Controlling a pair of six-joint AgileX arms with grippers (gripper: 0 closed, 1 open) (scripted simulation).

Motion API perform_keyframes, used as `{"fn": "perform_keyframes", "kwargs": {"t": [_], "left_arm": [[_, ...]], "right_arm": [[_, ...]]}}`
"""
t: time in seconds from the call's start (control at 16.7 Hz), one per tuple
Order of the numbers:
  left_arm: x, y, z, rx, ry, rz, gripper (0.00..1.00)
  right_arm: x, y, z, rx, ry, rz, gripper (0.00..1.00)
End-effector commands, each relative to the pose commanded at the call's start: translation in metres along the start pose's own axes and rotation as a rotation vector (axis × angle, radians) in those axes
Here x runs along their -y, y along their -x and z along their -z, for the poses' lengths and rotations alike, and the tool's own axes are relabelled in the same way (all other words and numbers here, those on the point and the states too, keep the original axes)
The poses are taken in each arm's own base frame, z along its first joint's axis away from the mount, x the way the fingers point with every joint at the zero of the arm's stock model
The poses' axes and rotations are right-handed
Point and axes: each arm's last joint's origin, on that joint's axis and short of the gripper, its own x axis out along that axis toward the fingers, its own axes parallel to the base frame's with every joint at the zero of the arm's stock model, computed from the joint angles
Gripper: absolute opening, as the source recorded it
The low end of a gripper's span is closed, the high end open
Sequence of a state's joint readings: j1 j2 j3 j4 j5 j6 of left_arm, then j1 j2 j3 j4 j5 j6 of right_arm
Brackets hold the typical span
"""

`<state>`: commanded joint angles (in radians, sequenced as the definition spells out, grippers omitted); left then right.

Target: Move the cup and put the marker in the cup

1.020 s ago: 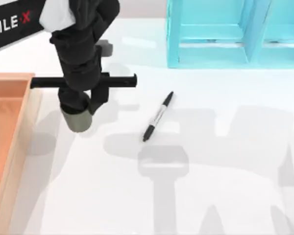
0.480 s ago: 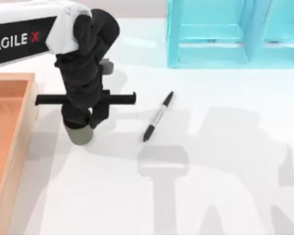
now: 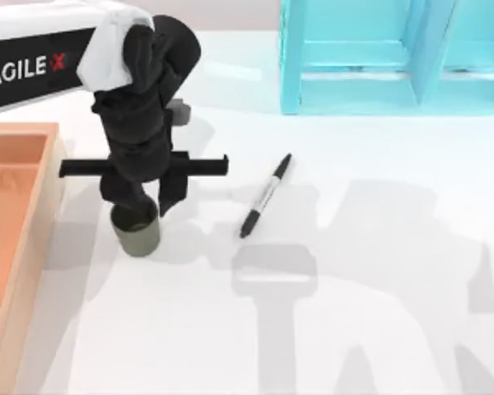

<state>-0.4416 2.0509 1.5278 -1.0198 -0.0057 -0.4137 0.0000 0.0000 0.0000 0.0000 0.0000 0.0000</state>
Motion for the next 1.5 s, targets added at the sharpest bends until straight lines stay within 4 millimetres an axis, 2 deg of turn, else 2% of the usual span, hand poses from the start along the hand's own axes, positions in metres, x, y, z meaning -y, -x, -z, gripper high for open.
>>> {"fn": "perform_keyframes", "kwargs": {"t": [0.42,1.02,1.14,1.32,1.5], "left_arm": [[0.000,0.000,0.000,0.000,0.000,0.000,0.98],[0.001,0.001,0.000,0.000,-0.002,0.000,1.00],[0.003,0.007,-0.002,-0.006,-0.004,-0.002,1.00],[0.008,0.036,-0.009,-0.013,-0.008,-0.006,1.00],[0.009,0.085,-0.014,-0.009,-0.008,-0.004,1.00]], "right_arm": [[0.000,0.000,0.000,0.000,0.000,0.000,1.00],[0.000,0.000,0.000,0.000,0.000,0.000,1.00],[0.000,0.000,0.000,0.000,0.000,0.000,1.00],[0.000,0.000,0.000,0.000,0.000,0.000,1.00],[0.000,0.000,0.000,0.000,0.000,0.000,1.00]]}}
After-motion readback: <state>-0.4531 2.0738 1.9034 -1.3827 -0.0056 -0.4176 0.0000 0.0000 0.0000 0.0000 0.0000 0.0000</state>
